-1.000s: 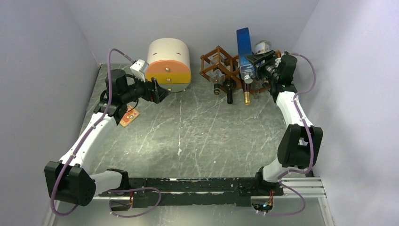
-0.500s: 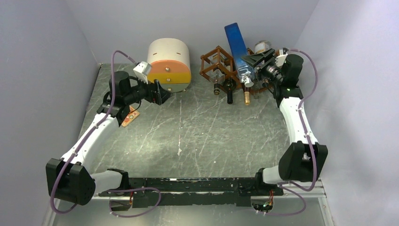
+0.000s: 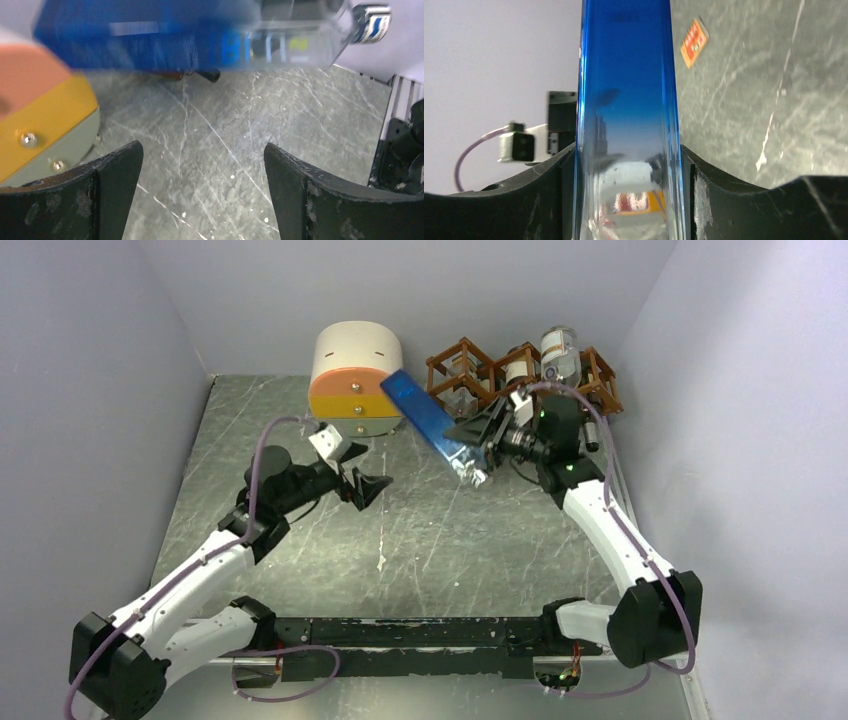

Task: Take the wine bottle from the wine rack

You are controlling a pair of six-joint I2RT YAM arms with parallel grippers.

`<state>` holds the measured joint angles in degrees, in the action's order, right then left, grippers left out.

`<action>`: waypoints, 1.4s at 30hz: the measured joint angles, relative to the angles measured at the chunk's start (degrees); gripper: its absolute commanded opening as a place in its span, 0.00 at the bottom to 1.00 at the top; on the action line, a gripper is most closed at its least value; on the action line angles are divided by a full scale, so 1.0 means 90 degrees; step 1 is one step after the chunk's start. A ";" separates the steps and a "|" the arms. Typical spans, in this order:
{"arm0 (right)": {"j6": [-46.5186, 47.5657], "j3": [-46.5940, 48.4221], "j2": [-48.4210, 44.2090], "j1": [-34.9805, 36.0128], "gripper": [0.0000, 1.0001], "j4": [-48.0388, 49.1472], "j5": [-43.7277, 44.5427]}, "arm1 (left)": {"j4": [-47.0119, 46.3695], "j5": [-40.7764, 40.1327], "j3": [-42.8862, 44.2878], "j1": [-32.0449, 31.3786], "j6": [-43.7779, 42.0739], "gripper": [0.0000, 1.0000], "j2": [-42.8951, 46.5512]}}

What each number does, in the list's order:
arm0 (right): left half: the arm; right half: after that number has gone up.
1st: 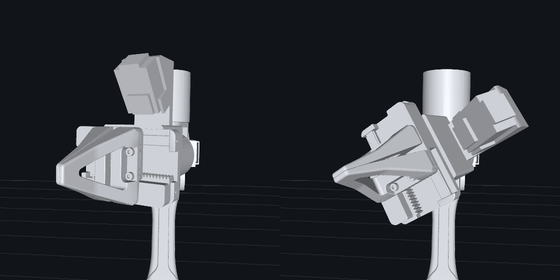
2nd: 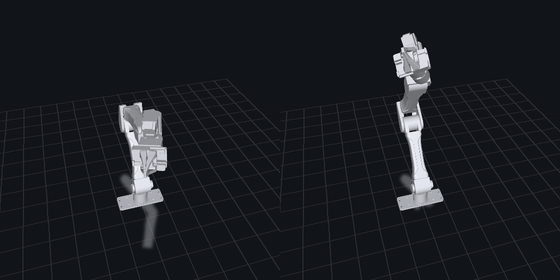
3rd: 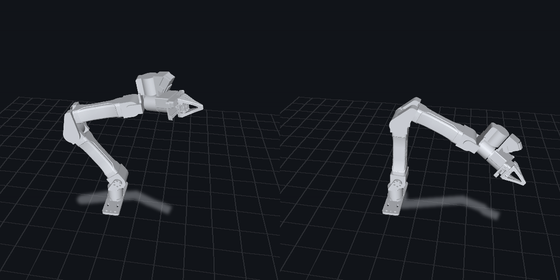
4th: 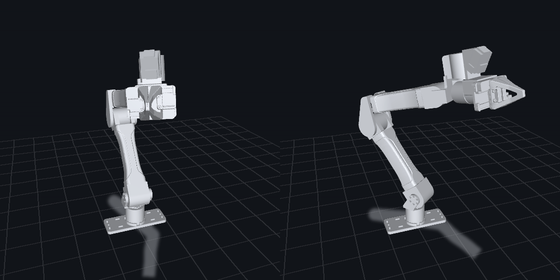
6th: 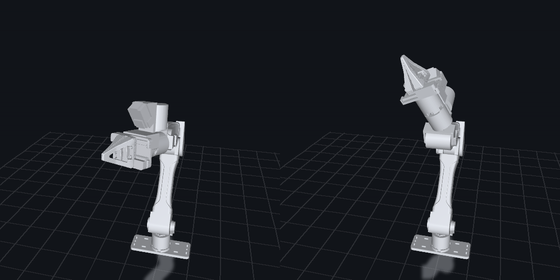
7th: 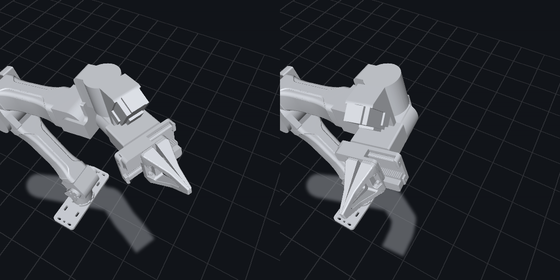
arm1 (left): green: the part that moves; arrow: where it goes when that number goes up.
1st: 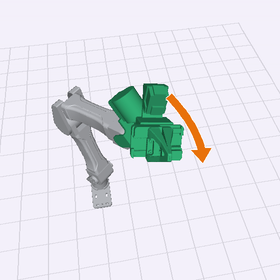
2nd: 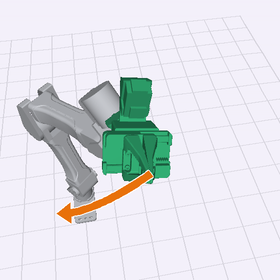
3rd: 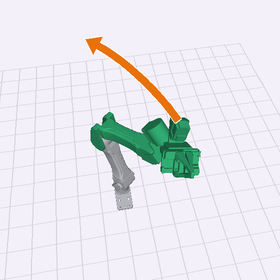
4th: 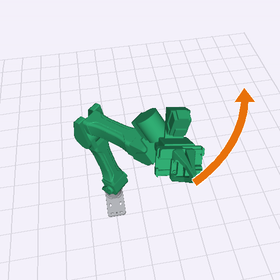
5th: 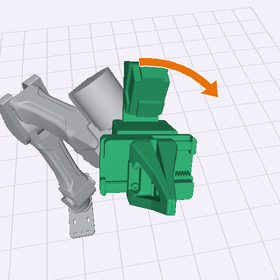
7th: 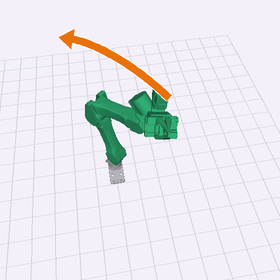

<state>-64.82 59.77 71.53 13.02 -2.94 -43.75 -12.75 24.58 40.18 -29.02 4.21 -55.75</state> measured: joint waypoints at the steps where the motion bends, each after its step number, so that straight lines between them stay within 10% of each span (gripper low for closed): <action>1: -0.0039 -0.0236 -0.0092 0.0112 0.00 -0.0024 -0.0019 | -0.0044 -0.0019 -0.0036 -0.0129 -0.0163 0.94 0.0063; 21: -0.0432 -0.2441 -0.1656 0.0347 0.00 -0.0291 -0.0522 | 0.0211 -0.2001 -0.0595 -0.3665 -0.4541 0.94 0.0282; 42: -0.0486 -0.2650 -0.1802 0.0347 0.00 -0.0342 -0.0792 | -0.1880 -0.4435 -0.0454 -0.4034 -0.7681 0.94 -0.2035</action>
<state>-69.19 35.92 55.31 16.14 -6.02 -50.87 -29.67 -15.33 36.10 -65.32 -64.93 -74.06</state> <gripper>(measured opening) 0.646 0.941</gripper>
